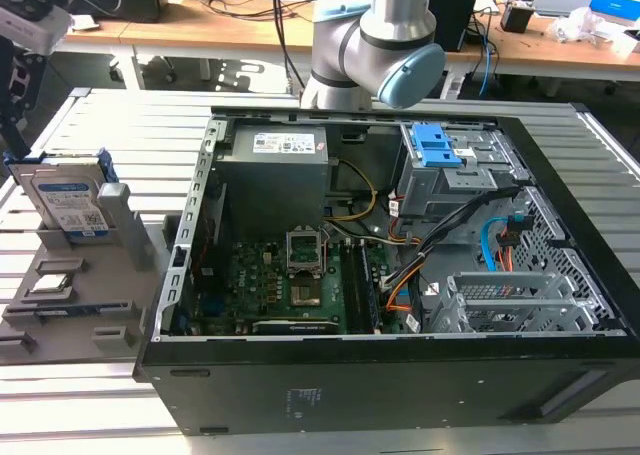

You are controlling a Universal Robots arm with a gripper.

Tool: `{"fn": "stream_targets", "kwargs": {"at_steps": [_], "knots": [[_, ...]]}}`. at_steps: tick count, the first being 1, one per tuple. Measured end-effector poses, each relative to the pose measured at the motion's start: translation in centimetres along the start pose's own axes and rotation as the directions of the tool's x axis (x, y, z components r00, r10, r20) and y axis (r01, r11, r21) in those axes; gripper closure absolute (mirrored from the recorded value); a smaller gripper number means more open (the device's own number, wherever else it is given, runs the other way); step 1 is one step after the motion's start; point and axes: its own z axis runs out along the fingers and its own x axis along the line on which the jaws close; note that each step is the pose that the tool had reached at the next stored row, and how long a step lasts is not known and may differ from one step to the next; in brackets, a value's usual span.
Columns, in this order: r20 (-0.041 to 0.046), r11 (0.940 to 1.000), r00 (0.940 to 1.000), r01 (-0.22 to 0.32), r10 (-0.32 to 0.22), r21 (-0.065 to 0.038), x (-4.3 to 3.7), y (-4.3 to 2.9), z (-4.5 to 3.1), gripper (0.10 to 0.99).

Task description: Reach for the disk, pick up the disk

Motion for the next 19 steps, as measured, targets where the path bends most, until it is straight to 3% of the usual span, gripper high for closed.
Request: {"fn": "stream_targets", "kwargs": {"at_steps": [9, 15, 19], "knots": [[-0.0034, 0.996, 0.996, 0.089, -0.089, 0.0, 0.0, 0.0, 0.0, 0.98], [-0.0061, 0.9874, 0.9874, 0.158, -0.158, 0.0, 0.0, 0.0, 0.0, 0.98], [-0.008, 0.9783, 0.9782, 0.207, -0.207, -0.001, 0.0, 0.0, 0.0, 0.98]]}}
